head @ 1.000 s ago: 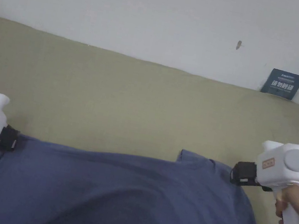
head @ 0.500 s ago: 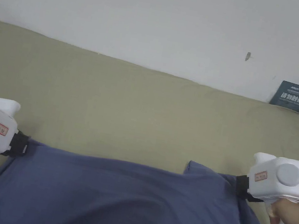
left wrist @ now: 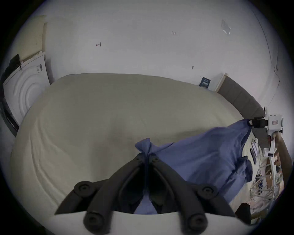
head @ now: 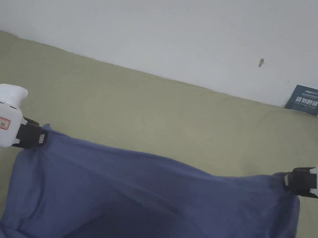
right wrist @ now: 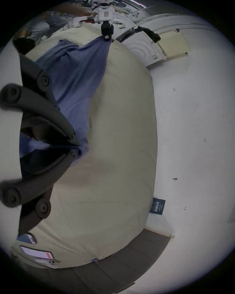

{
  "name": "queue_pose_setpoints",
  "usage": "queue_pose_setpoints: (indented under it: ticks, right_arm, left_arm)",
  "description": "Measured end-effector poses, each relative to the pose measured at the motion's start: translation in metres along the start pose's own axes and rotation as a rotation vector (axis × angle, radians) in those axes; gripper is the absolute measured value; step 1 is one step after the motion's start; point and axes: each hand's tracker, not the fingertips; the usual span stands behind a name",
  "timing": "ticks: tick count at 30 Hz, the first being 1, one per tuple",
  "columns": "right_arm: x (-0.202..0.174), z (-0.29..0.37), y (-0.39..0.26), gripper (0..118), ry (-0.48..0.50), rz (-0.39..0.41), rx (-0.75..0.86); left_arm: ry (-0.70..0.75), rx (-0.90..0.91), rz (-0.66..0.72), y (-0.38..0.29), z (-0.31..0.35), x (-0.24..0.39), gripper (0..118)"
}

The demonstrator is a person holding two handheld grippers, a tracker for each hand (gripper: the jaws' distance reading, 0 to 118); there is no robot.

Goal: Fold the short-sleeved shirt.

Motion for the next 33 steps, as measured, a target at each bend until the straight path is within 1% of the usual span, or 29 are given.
queue_pose_setpoints:
  ticks: [2,4,7,12,16,20,24,26,27,28,29,30,31,33]
  right_arm:
    - [0.001,0.025,-0.021,8,0.006,0.003,0.008]
    - [0.004,0.045,-0.044,8,0.010,-0.011,0.011]
    - [0.012,0.070,-0.083,8,0.018,-0.056,0.006]
    - [0.014,0.093,-0.149,8,0.036,-0.102,-0.028]
    - [0.013,0.090,-0.194,8,0.034,-0.130,-0.085]
    - [0.017,0.080,-0.229,8,0.038,-0.194,-0.145]
    - [0.027,0.059,-0.249,8,0.016,-0.198,-0.189]
    - [0.025,0.053,-0.252,8,0.005,-0.202,-0.192]
    - [0.026,0.050,-0.252,8,0.004,-0.210,-0.193]
    - [0.027,0.048,-0.252,8,0.001,-0.213,-0.193]
    - [0.026,0.045,-0.250,9,-0.008,-0.214,-0.195]
    - [0.024,0.044,-0.251,18,-0.015,-0.210,-0.191]
    - [0.023,0.045,-0.248,22,-0.019,-0.199,-0.187]
    - [0.019,0.049,-0.241,32,-0.056,-0.155,-0.197]
  left_arm:
    - [0.001,0.008,0.002,-0.016,0.022,-0.001,5]
    - [0.003,0.006,0.016,-0.035,0.039,-0.002,5]
    - [-0.007,-0.004,0.051,-0.068,0.060,-0.005,5]
    - [-0.011,-0.037,0.043,-0.125,0.079,-0.001,5]
    - [-0.007,-0.096,0.050,-0.163,0.078,-0.001,5]
    - [0.004,-0.158,0.078,-0.198,0.069,-0.007,5]
    - [-0.001,-0.187,0.140,-0.221,0.055,-0.016,5]
    - [-0.017,-0.146,0.189,-0.222,0.056,-0.019,5]
    - [-0.015,-0.150,0.192,-0.220,0.057,-0.020,5]
    - [-0.016,-0.153,0.191,-0.219,0.057,-0.020,10]
    - [-0.016,-0.153,0.188,-0.218,0.056,-0.019,23]
    - [-0.015,-0.155,0.182,-0.217,0.056,-0.018,57]
    - [-0.003,-0.159,0.174,-0.215,0.058,-0.015,57]
    - [0.068,-0.185,0.175,-0.209,0.064,-0.015,76]
